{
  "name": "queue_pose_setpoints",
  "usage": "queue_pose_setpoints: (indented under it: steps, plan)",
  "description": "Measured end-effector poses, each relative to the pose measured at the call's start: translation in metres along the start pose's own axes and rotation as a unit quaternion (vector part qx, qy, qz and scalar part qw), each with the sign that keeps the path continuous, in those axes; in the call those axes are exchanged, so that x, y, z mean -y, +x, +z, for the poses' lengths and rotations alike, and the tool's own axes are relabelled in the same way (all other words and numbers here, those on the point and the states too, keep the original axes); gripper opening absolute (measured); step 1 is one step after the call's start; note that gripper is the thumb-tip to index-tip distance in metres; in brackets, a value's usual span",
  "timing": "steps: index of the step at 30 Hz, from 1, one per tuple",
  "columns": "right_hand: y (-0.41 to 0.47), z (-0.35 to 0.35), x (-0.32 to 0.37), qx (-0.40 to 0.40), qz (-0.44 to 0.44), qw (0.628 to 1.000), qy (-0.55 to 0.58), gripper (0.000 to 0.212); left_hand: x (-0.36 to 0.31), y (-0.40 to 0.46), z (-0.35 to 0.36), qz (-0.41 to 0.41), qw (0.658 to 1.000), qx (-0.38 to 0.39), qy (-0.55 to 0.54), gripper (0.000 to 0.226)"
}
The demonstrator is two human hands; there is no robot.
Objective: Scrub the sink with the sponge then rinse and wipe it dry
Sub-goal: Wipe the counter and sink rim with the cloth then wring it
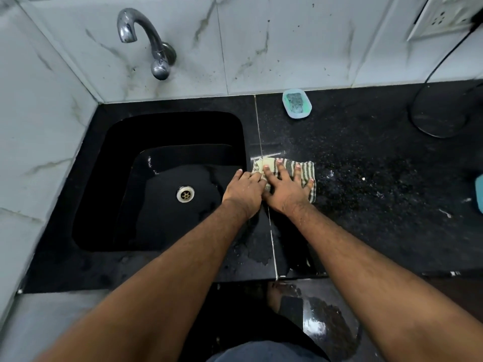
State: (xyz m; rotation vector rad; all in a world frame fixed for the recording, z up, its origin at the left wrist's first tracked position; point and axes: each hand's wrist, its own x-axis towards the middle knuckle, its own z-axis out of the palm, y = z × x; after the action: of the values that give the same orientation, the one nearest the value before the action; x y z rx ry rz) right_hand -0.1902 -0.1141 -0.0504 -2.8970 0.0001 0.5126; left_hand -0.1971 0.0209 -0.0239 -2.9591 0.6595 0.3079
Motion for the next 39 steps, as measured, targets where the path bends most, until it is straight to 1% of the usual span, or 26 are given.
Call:
queue_pose_setpoints:
  steps: [8, 15, 18, 21, 24, 32, 36, 39]
  plan:
    - [-0.066, 0.026, 0.016, -0.007, 0.044, 0.999, -0.002, 0.07, -0.009, -0.06, 0.017, 0.026, 1.0, -0.005, -0.007, 0.047]
    - [-0.106, 0.04, 0.023, -0.02, 0.06, 0.998, -0.018, 0.069, -0.015, -0.092, 0.02, 0.046, 0.999, 0.016, 0.015, 0.05]
    - [-0.118, 0.04, 0.018, -0.002, 0.071, 0.997, -0.012, 0.067, -0.023, -0.093, 0.014, 0.059, 0.998, 0.018, 0.025, 0.048]
    - [-0.13, 0.041, 0.014, 0.008, 0.081, 0.997, -0.007, 0.068, -0.035, -0.097, 0.018, 0.055, 0.998, 0.01, 0.01, 0.051]
    - [-0.137, 0.041, 0.012, -0.007, 0.078, 0.997, -0.023, 0.065, -0.039, -0.102, 0.022, 0.05, 0.999, -0.015, -0.004, 0.052]
    - [-0.163, 0.051, 0.01, -0.08, 0.047, 0.99, -0.107, 0.055, -0.032, -0.111, 0.03, 0.079, 0.995, -0.057, 0.0, 0.05]
    - [-0.176, 0.063, 0.015, -0.124, 0.045, 0.983, -0.125, 0.054, -0.025, -0.113, 0.039, 0.089, 0.992, -0.084, -0.01, 0.039]
    - [-0.18, 0.069, 0.021, -0.12, 0.059, 0.983, -0.126, 0.055, -0.024, -0.114, 0.04, 0.084, 0.991, -0.098, -0.025, 0.037]
